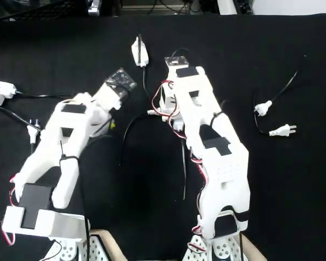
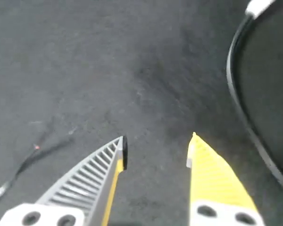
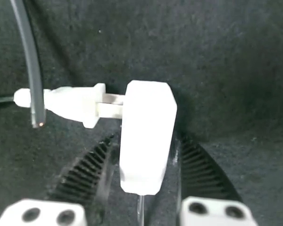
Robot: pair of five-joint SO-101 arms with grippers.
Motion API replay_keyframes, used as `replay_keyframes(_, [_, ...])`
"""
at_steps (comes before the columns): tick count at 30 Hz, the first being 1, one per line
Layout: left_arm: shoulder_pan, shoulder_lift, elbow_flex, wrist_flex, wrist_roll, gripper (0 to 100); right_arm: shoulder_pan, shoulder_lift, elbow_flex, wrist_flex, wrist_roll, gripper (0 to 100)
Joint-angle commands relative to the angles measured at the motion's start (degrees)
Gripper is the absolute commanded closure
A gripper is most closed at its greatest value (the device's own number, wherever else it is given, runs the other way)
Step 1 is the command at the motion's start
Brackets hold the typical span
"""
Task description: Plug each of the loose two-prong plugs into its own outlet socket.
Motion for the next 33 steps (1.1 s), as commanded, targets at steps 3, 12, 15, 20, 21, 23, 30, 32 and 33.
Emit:
replay_keyframes(3, [0.22,-3.08,-4.35,6.51,-15.82,78,0.7,-0.31,0.31,-0.88,0.44,82.5])
replay_keyframes(12, [2.51,-3.25,-4.88,15.65,-20.13,78,-2.11,-0.31,0.4,0.35,0.53,94.0])
replay_keyframes(15, [1.01,-3.34,-4.88,18.73,-23.12,78,-2.11,-0.31,0.22,0.26,3.08,98.2])
replay_keyframes(20, [-4.35,-7.74,-3.65,21.19,-26.81,78,-2.9,-0.31,0.31,0.26,6.77,98.5])
replay_keyframes(21, [-4.79,-8.79,-3.3,21.89,-27.34,78,-3.6,-0.31,0.4,0.35,8.09,98.5])
replay_keyframes(23, [-5.05,-11.16,-2.33,23.74,-27.87,78,-5.89,-0.31,0.84,0.53,11.43,98.5])
replay_keyframes(30, [-0.75,-20.22,4.09,31.91,-27.69,78,-10.2,-0.31,2.07,0.35,15.3,98.5])
replay_keyframes(32, [2.15,-23.03,7.25,32.18,-27.6,78,-10.46,-0.31,2.15,0.7,15.38,98.5])
replay_keyframes(33, [3.47,-24.44,8.66,31.82,-27.6,78,-10.55,-0.31,2.24,0.79,15.38,98.5])
